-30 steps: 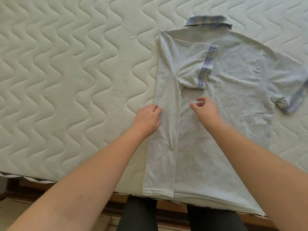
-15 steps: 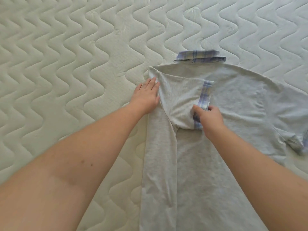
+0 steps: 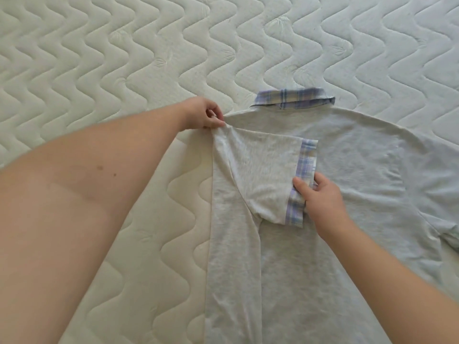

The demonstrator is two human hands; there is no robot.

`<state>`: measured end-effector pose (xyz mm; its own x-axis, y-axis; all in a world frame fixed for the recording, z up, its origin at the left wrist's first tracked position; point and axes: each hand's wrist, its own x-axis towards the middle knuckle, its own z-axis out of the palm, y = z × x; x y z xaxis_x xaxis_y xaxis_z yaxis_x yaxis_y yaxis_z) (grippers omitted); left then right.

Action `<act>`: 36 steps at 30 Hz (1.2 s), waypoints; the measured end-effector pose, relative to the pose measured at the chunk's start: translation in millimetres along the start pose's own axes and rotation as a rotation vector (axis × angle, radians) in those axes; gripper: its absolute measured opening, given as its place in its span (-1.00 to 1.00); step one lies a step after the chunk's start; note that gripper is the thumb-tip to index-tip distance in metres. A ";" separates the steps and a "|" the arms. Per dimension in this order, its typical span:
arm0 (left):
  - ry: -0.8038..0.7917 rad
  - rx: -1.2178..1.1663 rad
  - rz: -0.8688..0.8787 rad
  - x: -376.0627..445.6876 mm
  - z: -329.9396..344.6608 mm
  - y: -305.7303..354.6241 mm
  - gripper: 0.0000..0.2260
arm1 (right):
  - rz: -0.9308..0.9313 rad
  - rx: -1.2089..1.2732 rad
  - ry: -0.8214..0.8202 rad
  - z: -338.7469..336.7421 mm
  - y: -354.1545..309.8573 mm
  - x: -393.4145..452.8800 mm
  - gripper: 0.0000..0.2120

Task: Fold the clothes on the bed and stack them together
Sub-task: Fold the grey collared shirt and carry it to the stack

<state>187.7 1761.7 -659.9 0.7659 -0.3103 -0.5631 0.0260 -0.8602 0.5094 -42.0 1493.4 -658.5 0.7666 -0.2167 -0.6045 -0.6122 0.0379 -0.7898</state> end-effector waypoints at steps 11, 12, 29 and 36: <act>-0.186 0.459 0.042 22.6 -32.1 25.6 -0.80 | -0.001 -0.079 0.117 2.3 18.5 -19.9 -0.96; -0.176 0.475 0.042 22.7 -30.3 27.6 -0.80 | 0.006 -0.067 0.100 2.5 18.2 -19.4 -0.92; 0.359 -0.031 -0.087 -40.4 52.2 45.3 -0.52 | -1.079 -1.000 0.104 31.1 39.1 -41.4 -0.61; 0.150 -0.153 -0.235 -70.8 106.1 47.1 -0.71 | -1.030 -1.040 0.027 38.5 46.1 -45.6 -0.49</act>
<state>66.5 1700.2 -665.1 0.8135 -0.0373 -0.5804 0.3010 -0.8269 0.4751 -97.7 1542.7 -671.4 0.9457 0.2704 0.1805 0.3230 -0.8452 -0.4259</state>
